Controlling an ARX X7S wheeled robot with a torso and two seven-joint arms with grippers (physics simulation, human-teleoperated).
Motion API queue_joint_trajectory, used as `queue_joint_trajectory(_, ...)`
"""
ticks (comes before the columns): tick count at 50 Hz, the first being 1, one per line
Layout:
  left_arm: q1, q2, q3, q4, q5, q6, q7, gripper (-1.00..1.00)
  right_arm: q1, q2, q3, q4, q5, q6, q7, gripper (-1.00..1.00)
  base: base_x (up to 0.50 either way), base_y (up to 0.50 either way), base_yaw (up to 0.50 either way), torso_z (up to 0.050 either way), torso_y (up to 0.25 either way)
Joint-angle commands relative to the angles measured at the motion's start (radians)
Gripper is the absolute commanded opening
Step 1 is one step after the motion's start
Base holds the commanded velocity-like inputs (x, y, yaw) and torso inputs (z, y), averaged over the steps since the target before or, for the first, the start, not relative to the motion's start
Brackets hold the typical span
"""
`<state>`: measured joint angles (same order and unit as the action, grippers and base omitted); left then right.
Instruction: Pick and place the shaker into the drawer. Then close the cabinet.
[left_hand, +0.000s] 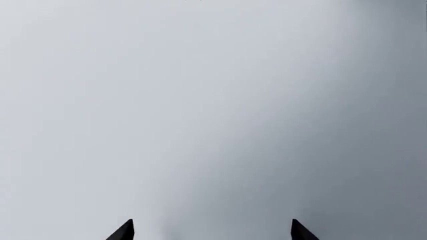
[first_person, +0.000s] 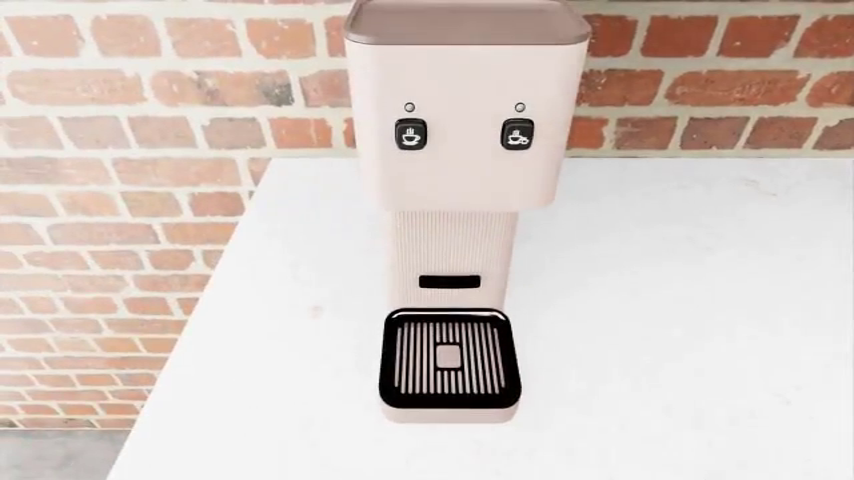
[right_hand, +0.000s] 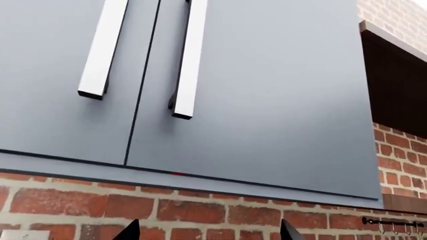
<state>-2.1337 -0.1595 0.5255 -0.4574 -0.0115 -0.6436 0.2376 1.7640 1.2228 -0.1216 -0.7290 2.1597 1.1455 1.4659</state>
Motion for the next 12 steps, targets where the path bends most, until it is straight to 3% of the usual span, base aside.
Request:
queue_joint_trajectory(1,0.102,-0.079,0.114,-0.851,0.015,-0.065,-0.062,1.0,0.053,0.012,-0.053,-0.004,0.032,-0.016,0.02,1.0,0.0,0.0,0.0,0.0,0.0)
queue_joint_trajectory(12,0.105,-0.107,0.102,-0.851,0.011,-0.087,-0.094,1.0,0.074,0.014,-0.086,-0.011,0.034,-0.031,0.026,1.0,0.0,0.0,0.0,0.0,0.0)
